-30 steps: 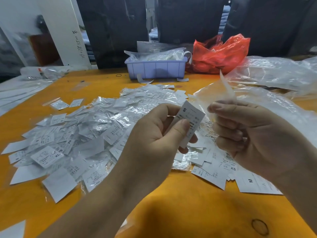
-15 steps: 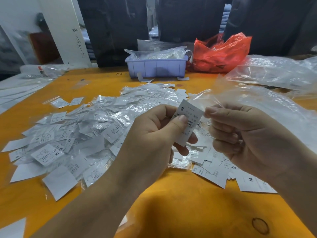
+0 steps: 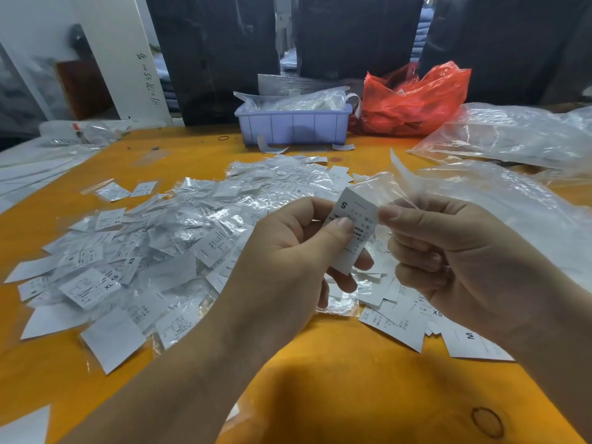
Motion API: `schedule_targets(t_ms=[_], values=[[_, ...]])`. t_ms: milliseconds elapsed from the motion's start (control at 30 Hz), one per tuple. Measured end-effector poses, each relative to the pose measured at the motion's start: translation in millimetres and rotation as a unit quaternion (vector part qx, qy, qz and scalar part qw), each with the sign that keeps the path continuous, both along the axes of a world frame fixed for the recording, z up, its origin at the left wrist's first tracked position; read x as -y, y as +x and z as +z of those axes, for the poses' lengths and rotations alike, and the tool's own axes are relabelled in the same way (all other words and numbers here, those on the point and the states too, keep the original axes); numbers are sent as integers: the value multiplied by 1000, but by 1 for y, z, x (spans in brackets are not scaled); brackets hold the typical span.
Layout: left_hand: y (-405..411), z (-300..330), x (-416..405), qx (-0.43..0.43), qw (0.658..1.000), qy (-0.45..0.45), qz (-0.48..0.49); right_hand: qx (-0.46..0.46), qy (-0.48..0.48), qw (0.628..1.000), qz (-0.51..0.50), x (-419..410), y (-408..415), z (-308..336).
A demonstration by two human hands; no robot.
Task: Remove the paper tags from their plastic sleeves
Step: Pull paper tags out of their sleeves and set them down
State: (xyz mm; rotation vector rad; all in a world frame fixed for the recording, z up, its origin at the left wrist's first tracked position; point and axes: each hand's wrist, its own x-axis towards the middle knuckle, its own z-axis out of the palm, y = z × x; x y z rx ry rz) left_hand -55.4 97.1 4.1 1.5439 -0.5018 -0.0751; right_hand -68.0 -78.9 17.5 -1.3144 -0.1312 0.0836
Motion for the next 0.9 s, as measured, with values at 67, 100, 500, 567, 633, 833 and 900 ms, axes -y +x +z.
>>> schedule_targets(t_ms=[67,100,500,567,633,833,900], values=[[0,0,0,1,1000,3,-1,5,-1,1000,1,0,0,0],[0,-1,0,1,1000,3,-3,10,-7,1000,2,0,-1,0],[0,0,1,-7,1000,14,-10,62,-69,996,2,-1,0,-4],[0,1,1,-7,1000,10,-9,64,-72,995,1,0,0,-4],[0,1,1,-10,1000,3,-7,63,-61,996,-7,1,1,-3],[1,1,0,-17,1000,-13,2,49,-49,997,-31,6,4,-1],[2,0,0,-18,1000,-16,1,47,-47,997,-30,7,5,-2]])
